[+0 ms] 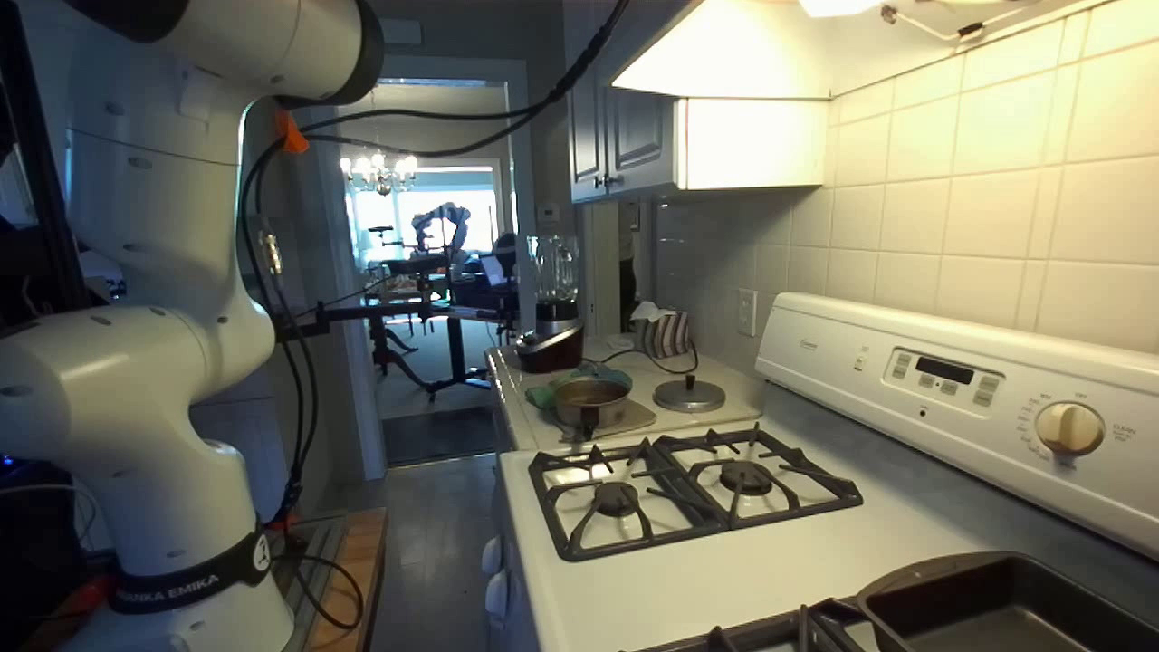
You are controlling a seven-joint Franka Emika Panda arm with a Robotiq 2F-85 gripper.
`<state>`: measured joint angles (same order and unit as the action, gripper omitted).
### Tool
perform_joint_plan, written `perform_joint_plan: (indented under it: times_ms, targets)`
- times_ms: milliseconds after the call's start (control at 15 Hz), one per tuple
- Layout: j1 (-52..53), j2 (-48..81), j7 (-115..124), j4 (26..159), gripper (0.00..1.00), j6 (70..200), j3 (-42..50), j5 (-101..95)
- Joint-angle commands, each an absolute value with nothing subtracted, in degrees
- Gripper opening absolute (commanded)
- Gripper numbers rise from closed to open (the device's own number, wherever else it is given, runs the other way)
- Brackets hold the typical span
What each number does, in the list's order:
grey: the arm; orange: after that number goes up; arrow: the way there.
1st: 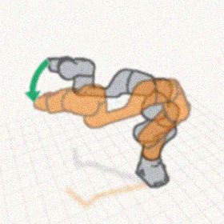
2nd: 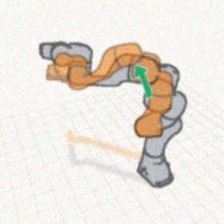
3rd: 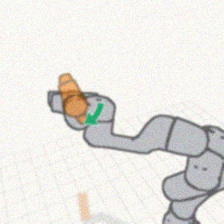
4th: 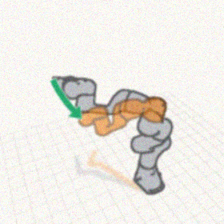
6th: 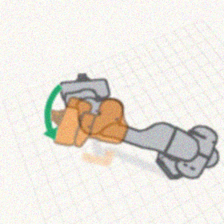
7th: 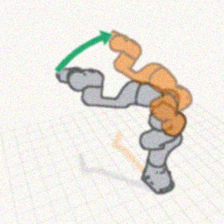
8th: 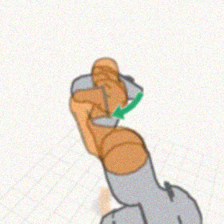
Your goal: Turn on the light
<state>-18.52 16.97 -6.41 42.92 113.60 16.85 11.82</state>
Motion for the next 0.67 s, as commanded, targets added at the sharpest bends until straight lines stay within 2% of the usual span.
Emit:
perform_joint_plan:
  times_ms: [0, 67, 267, 600]
  targets:
    - [-19.2, 18.3, -3.2, 40.7, 0.03, 109.7, 18.0, 10.6]
    - [-19.2, 18.3, -3.4, 40.6, 0.08, 110.1, 18.0, 10.5]
    - [-19.1, 18.4, -4.0, 40.5, 0.46, 110.8, 18.2, 10.1]
    - [-19.2, 18.4, -4.2, 40.4, 0.8, 111.1, 19.6, 9.8]
